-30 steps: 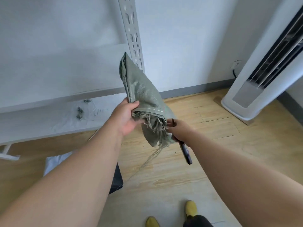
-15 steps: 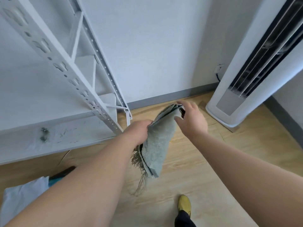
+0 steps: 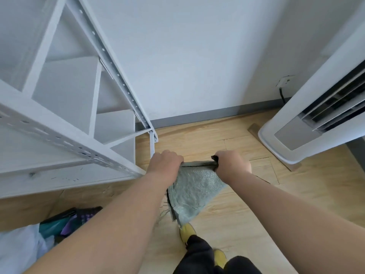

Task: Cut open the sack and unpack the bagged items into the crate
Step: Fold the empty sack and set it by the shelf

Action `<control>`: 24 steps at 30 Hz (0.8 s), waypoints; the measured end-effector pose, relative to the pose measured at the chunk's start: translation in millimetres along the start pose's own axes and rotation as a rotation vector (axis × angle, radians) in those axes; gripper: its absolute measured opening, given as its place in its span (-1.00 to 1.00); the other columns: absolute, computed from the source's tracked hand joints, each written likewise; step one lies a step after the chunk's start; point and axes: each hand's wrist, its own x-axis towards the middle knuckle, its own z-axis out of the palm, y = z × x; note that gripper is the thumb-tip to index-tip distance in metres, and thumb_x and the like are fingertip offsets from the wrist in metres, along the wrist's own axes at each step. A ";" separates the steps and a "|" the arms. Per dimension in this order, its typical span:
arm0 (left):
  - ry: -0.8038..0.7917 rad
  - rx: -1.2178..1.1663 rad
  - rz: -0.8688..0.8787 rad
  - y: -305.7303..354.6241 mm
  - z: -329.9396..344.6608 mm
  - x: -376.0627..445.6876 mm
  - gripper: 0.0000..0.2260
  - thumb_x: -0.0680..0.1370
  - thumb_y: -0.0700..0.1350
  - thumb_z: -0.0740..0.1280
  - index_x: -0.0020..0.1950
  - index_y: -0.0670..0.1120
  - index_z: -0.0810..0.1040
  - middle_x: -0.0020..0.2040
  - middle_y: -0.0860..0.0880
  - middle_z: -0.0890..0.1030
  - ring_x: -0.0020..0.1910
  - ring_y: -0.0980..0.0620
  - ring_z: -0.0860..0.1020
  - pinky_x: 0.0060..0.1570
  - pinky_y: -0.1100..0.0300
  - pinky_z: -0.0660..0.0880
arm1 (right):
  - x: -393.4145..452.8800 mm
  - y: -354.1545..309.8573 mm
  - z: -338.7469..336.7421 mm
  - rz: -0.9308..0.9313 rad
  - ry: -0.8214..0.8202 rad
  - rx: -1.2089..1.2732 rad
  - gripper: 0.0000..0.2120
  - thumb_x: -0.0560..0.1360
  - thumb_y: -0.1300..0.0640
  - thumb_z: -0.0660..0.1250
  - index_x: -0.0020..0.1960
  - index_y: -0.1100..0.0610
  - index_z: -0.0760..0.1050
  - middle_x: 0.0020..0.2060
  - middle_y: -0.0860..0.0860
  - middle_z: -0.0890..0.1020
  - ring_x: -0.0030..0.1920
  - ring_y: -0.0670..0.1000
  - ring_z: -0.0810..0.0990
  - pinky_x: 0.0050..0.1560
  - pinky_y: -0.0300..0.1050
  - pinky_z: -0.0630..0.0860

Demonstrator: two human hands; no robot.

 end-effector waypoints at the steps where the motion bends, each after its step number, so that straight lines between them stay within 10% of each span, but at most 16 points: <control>1: 0.007 0.017 0.001 -6.2 3.1 12.9 -0.59 0.46 -0.38 0.18 0.17 0.00 0.54 -0.01 -0.04 0.56 0.03 -0.08 0.46 -0.19 0.12 0.27 | 12.9 -2.7 5.0 0.011 -0.009 0.013 -0.82 0.48 0.26 0.21 -0.02 0.02 0.49 -0.19 -0.01 0.57 -0.28 0.07 0.51 -0.47 -0.26 0.28; 24: 0.267 -0.029 -0.095 -108.7 91.8 191.0 -0.54 0.43 -0.35 0.32 0.27 0.00 0.54 0.15 0.00 0.56 0.19 -0.07 0.44 0.16 0.08 0.27 | 239.2 -28.9 102.6 -0.142 0.323 0.235 -0.85 0.53 0.15 0.28 0.07 0.02 0.54 0.02 -0.03 0.61 -0.28 0.20 0.58 -0.40 -0.20 0.28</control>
